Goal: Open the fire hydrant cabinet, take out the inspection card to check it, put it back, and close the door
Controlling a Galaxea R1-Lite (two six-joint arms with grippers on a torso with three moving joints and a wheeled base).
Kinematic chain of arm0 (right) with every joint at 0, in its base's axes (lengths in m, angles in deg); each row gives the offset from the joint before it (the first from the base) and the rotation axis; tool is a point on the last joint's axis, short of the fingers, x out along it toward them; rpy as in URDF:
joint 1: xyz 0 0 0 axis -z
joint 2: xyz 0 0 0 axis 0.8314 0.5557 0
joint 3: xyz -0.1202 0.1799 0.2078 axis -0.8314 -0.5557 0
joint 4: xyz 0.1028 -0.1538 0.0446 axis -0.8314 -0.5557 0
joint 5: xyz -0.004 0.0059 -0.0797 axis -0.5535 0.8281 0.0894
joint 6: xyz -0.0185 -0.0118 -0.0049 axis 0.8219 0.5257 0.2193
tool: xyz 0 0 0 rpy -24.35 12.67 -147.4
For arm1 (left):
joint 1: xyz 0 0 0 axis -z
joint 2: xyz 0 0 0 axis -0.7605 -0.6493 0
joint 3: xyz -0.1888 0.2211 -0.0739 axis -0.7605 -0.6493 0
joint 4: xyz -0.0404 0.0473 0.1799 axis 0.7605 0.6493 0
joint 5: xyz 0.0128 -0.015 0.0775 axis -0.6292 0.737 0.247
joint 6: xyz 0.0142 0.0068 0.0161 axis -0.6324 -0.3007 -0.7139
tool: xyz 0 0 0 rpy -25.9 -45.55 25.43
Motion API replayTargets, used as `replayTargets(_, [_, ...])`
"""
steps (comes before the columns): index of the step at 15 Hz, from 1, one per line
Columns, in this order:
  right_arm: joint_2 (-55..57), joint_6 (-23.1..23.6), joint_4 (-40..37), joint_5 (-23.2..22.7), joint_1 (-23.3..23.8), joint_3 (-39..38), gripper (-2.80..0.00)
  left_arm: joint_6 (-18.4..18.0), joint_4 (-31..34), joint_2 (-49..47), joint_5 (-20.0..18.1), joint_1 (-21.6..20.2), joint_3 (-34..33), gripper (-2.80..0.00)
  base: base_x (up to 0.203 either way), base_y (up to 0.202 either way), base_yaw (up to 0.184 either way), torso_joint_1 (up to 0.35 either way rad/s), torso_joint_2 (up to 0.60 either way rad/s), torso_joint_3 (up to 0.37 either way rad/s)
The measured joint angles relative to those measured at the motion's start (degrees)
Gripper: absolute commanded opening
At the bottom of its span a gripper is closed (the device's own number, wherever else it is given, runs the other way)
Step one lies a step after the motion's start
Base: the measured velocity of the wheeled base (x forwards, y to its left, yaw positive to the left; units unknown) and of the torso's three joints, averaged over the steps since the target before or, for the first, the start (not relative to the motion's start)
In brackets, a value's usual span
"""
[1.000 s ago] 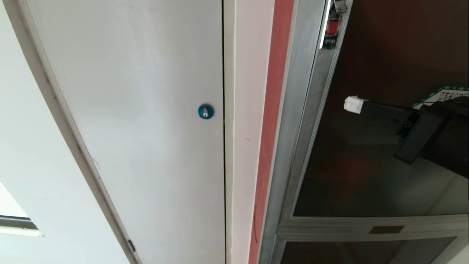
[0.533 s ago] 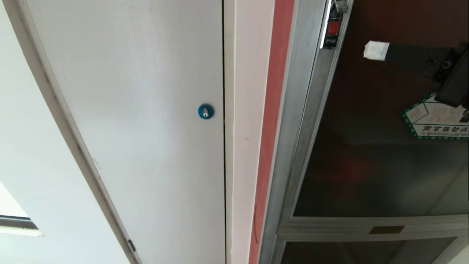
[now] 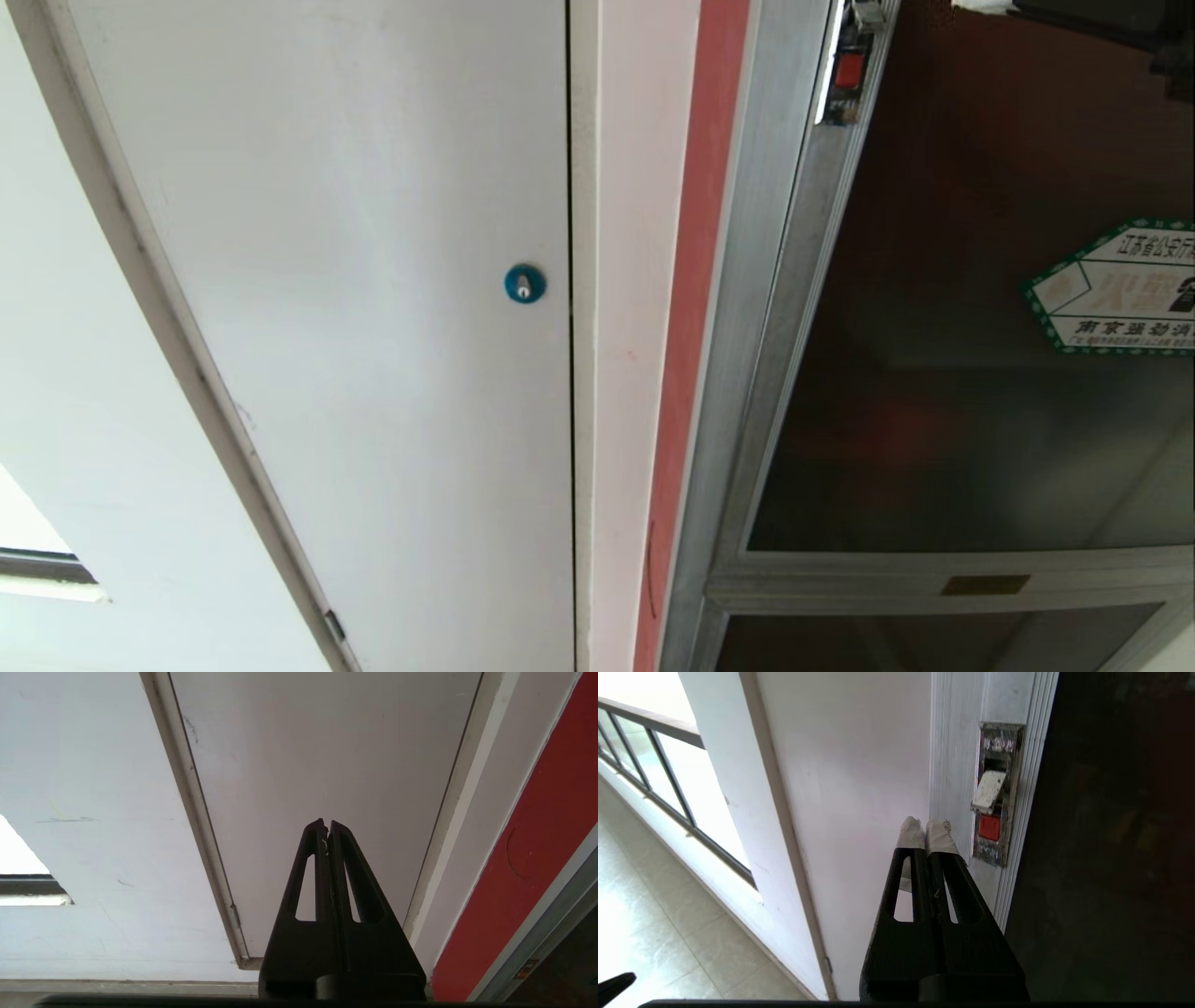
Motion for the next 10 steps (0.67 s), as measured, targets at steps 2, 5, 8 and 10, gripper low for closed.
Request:
replayTargets(2, [2.0, 1.7, -0.3, 0.0, 0.0, 2.3, -2.80, 0.0, 0.0, 0.0, 0.0, 0.0, 0.0, -2.80, 0.000, 0.000, 0.000, 0.000, 0.00, 0.000])
replayTargets(5, [4.9, 2.2, -0.4, 0.2, 0.0, 6.1, -2.80, 0.0, 0.0, 0.0, 0.0, 0.0, 0.0, -2.80, 0.000, 0.000, 0.000, 0.000, 0.00, 0.000])
replayTargets(8, [7.1, 2.3, -0.5, 0.3, 0.6, 9.2, -2.80, 0.0, 0.0, 0.0, 0.0, 0.0, 0.0, -2.80, 0.000, 0.000, 0.000, 0.000, 0.00, 0.000])
replayTargets(10, [8.0, 2.3, -0.8, 0.3, 1.8, 10.1, -2.80, 0.0, 0.0, 0.0, 0.0, 0.0, 0.0, -2.80, 0.000, 0.000, 0.000, 0.000, 0.00, 0.000])
